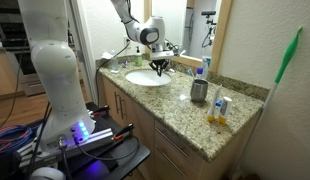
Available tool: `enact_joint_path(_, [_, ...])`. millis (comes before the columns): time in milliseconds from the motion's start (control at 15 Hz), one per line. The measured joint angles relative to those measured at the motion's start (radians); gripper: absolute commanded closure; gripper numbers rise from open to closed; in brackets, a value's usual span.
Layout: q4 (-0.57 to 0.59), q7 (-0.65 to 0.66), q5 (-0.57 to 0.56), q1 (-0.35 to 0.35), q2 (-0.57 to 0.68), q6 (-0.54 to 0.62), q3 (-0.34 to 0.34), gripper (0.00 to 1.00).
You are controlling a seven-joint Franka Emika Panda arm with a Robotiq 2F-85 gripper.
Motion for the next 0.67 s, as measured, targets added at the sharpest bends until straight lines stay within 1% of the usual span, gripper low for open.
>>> enact_joint_path(67, [-0.041,-0.012,0.031,-0.003,-0.025,0.046,-0.005,0.85])
enact_joint_path(133, [-0.064,-0.014,0.043,-0.004,-0.039,0.066,-0.007,0.85])
enact_joint_path(200, [-0.075,-0.013,0.046,-0.004,-0.046,0.075,-0.006,0.96])
enact_joint_path(467, [-0.076,0.009,0.045,0.009,-0.048,0.077,-0.026,0.96])
enact_joint_path(533, [-0.076,0.013,0.065,0.008,-0.050,0.078,-0.038,0.96])
enact_joint_path(667, [-0.079,0.009,0.138,0.000,-0.060,0.085,-0.076,0.96])
